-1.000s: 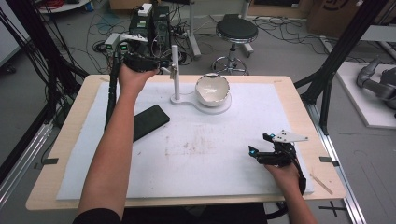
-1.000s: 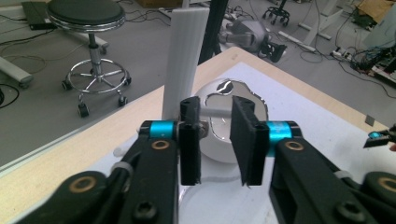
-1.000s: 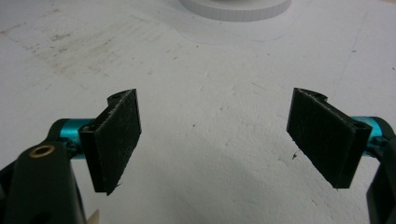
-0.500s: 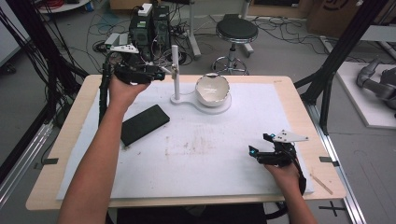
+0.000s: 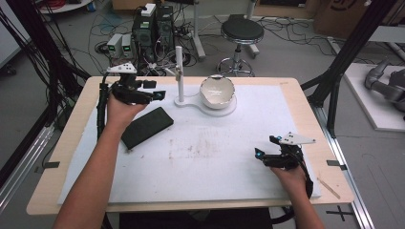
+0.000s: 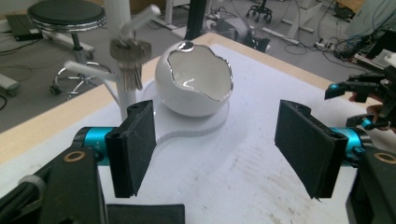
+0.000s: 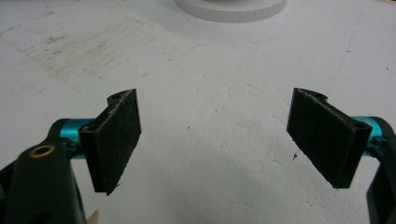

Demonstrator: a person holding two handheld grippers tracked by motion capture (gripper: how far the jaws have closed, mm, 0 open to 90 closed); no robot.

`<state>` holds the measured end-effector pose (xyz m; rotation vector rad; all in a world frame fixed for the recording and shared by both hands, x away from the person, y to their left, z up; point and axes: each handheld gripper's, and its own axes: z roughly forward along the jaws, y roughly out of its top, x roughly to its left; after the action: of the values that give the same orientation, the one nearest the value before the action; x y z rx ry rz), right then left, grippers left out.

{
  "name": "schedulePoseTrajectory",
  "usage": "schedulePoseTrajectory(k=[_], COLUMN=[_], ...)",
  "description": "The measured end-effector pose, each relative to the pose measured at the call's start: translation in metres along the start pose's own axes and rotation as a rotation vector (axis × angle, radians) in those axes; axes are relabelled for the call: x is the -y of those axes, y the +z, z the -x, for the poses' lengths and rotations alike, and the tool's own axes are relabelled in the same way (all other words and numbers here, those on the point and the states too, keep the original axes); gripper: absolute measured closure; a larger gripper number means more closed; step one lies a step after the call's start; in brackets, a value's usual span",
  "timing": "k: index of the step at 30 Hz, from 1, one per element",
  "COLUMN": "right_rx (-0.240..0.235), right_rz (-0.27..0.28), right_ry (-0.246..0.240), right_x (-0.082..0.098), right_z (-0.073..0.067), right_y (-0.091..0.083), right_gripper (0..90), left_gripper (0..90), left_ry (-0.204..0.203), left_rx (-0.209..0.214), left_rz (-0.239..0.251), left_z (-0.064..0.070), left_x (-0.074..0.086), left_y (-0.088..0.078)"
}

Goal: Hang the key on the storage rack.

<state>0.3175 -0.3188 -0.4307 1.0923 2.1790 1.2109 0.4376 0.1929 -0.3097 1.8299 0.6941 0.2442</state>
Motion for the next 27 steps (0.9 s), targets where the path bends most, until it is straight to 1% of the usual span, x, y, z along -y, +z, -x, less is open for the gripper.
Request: schedulePoseTrajectory(k=[1,2,3,4,6,8,10,11,17,18,19,21,23,24,25,27], right_rx=[-0.001,-0.003,-0.005,-0.002,-0.002,-0.001,-0.002,-0.002,0.0,-0.001,0.0,0.001,0.002,0.002,0.001,0.0], right_rz=[0.001,0.001,-0.001,-0.002,0.0,-0.001,-0.002,-0.004,-0.005,-0.005,-0.006,-0.008,-0.006,-0.006,-0.007,-0.008], right_ry=[-0.001,-0.002,-0.001,-0.002,-0.007,-0.007,-0.008,-0.007,-0.004,-0.004,-0.004,0.001,0.001,0.0,0.0,0.005], right_x=[0.0,0.0,0.0,0.0,0.0,0.0,0.0,0.0,0.001,0.001,0.001,0.001,0.001,0.001,0.001,0.002], right_z=[0.0,0.0,-0.001,-0.002,-0.003,-0.003,-0.002,-0.002,-0.001,-0.001,0.0,0.0,0.001,0.001,0.001,0.001], right_y=[0.0,0.0,0.0,0.0,-0.001,0.0,0.0,0.0,0.0,0.0,0.001,0.001,0.001,0.002,0.002,0.003], right_gripper=[18.2,18.2,18.2,18.2,18.2,18.2,18.2,18.2,18.2,18.2,18.2,18.2,18.2,18.2,18.2,18.2], left_gripper=[26.6,25.6,23.3,21.3,21.0,18.7,16.8,15.2,8.2,7.7,7.0,7.0,6.9,6.9,6.9,6.9], left_ry=[-0.005,-0.007,0.005,0.01,-0.001,-0.002,-0.001,-0.001,0.017,0.03,0.044,0.053,0.073,0.079,0.08,0.068], left_rx=[0.013,0.027,0.016,0.015,0.029,0.024,0.029,0.028,0.016,0.001,-0.003,0.001,-0.002,-0.001,0.001,0.01], left_rz=[-0.002,-0.027,-0.034,-0.037,-0.038,-0.04,-0.037,-0.044,-0.066,-0.07,-0.074,-0.075,-0.083,-0.096,-0.099,-0.104], left_z=[0.001,0.001,0.004,0.006,0.008,0.012,0.016,0.019,0.039,0.044,0.048,0.054,0.06,0.062,0.063,0.066], left_x=[0.004,0.006,0.009,0.013,0.02,0.028,0.035,0.038,0.061,0.065,0.068,0.075,0.081,0.086,0.087,0.092], left_y=[0.001,0.002,0.003,0.004,0.004,0.004,0.003,0.003,0.0,-0.001,-0.001,-0.001,0.0,0.001,0.002,0.005])
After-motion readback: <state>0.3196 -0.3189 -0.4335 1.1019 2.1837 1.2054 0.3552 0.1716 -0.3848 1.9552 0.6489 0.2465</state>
